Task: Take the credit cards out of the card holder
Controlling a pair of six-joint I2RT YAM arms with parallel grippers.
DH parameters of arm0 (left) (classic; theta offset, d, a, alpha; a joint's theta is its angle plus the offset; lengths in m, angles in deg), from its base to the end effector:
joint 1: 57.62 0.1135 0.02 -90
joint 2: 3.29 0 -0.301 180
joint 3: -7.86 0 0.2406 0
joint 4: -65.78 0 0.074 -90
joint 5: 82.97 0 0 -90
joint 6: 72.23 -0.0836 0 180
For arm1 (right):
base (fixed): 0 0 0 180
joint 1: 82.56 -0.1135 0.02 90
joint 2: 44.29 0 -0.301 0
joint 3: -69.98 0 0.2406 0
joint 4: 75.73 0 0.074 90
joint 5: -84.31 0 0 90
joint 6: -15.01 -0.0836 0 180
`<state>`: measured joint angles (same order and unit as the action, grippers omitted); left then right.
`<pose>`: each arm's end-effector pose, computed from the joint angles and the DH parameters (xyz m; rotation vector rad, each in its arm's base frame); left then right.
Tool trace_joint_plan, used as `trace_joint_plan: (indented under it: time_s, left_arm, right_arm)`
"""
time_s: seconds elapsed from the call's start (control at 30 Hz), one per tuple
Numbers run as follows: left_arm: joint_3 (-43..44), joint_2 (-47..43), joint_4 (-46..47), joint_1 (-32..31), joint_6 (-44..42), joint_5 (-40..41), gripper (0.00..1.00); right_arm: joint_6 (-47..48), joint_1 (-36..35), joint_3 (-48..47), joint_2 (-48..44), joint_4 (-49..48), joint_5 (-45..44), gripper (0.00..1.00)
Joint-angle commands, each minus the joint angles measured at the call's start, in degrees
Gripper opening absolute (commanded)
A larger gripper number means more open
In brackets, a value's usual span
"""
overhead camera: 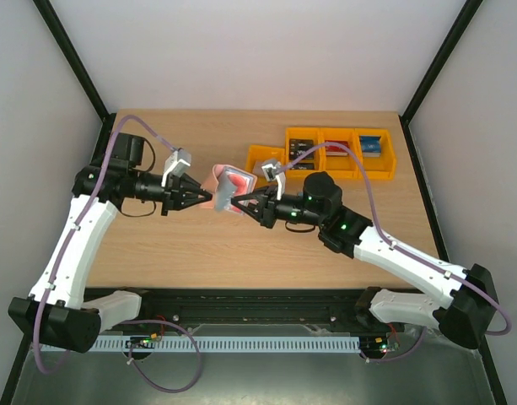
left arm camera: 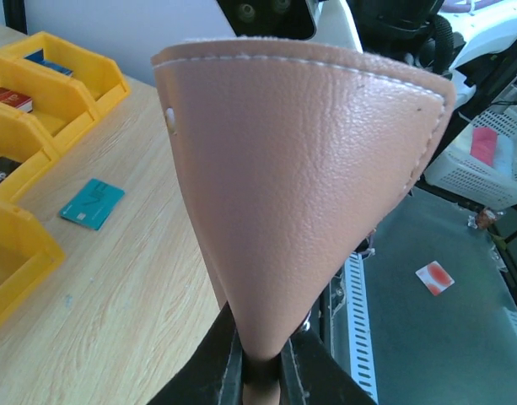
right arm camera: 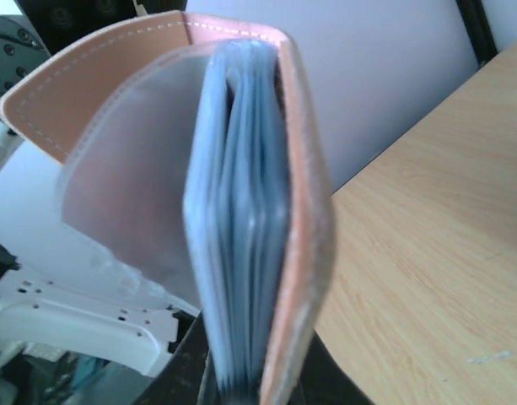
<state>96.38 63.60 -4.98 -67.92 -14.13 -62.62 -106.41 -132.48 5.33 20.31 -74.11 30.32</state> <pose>0.1758 -0.1116 0.4011 1.1811 1.6479 -1.2041 0.1382 0.2406 0.3817 -0.8314 1.6461 1.5484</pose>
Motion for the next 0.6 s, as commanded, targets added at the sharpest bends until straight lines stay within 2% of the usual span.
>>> trace_joint_plan:
  time_s: [0.0,0.03,0.07,0.13,0.17,0.2,0.3,0.43,0.5,0.57]
  left_arm:
    - [0.17,-0.39,0.23,0.34,-0.96,-4.13,0.02]
    - [-0.42,-0.55,1.75,0.38,0.96,-3.22,0.02]
    - [-0.96,-0.79,5.07,0.51,5.04,-1.48,0.13]
    - [-3.92,-1.29,12.54,0.62,13.54,7.87,0.65]
    - [-5.31,-1.33,15.32,0.64,16.59,13.78,0.83]
    - [-6.51,-1.25,17.41,0.64,18.34,20.59,0.91]
    - [-8.3,-1.17,18.71,0.68,17.94,31.4,0.98]
    - [-9.14,-2.34,18.59,0.56,17.38,32.14,0.99]
    - [-9.8,-2.54,19.81,0.49,18.7,32.04,0.99]
    - [-10.93,-2.76,20.72,0.49,19.42,31.99,0.99]
  right_arm:
    - [-1.33,-0.34,-0.55,-0.41,-5.63,1.18,0.02]
    - [-1.5,-0.34,-1.1,-0.19,-4.67,-1.43,0.02]
    - [-1.8,-0.29,-2.09,0.08,-2.4,-5.17,0.02]
    - [-2.75,-0.36,-5.09,0.76,7.04,-17.24,0.02]
    - [-4.36,-0.36,-7.62,1.57,14.99,-24.95,0.02]
    - [-5.54,-0.33,-9.76,2.76,21.54,-32.24,0.02]
    - [-6.93,-0.69,-17.02,8.69,37.38,-49.91,0.02]
    - [-6.27,-6.24,-30.13,20.84,51.58,-66.56,0.02]
    - [-5.36,-8.62,-35.79,25.97,54.03,-65.63,0.02]
    - [-3.64,-9.14,-36.18,26.96,50.8,-59.04,0.02]
